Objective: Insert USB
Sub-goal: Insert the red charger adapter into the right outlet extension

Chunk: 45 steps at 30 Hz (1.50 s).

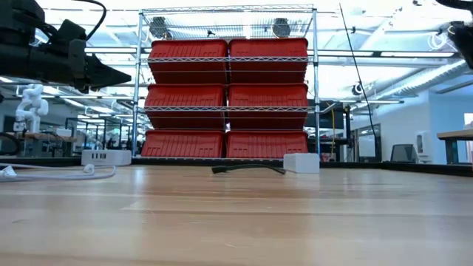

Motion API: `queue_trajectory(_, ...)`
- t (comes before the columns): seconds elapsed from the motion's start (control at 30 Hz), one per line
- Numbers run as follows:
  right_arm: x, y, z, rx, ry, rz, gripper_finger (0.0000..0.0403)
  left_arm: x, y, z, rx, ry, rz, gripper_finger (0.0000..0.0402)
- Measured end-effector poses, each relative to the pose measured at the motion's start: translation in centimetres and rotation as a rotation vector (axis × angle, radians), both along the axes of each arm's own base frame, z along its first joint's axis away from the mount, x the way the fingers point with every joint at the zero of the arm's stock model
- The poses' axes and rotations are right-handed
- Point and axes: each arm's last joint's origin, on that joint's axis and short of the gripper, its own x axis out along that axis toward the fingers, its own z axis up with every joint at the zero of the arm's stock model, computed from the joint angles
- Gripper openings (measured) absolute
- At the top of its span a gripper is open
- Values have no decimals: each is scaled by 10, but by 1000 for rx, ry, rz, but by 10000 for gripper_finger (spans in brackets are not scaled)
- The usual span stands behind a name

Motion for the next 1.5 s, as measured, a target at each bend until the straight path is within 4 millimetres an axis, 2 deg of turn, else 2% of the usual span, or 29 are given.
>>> queue_trajectory(0.17,3,16,-22,-98,-36,-5,101,0,0,0,0,0,0,18)
queue_trajectory(0.3,7,19,-37,-198,-76,-31,146,0,0,0,0,0,0,18)
queue_trajectory(0.4,13,16,-44,-244,-82,-53,155,0,0,0,0,0,0,18)
queue_trajectory(0.5,25,9,-48,-282,-118,-52,146,0,0,0,0,0,0,18)
queue_trajectory(0.7,58,-20,-47,-390,-235,-11,116,0,0,0,0,0,0,18)
queue_trajectory(0.83,81,-46,-45,-418,-266,26,113,0,0,0,0,0,0,18)
queue_trajectory(0.97,98,-70,-44,-433,-286,72,131,0,0,0,0,0,0,18)
queue_trajectory(1.1,105,-87,-33,-398,-314,137,165,0,0,0,0,0,0,18)
queue_trajectory(1.3,102,-97,-11,-382,-383,142,213,0,0,0,1,1,0,18)
queue_trajectory(1.5,104,-86,-20,-400,-395,46,232,0,1,0,226,120,29,18)
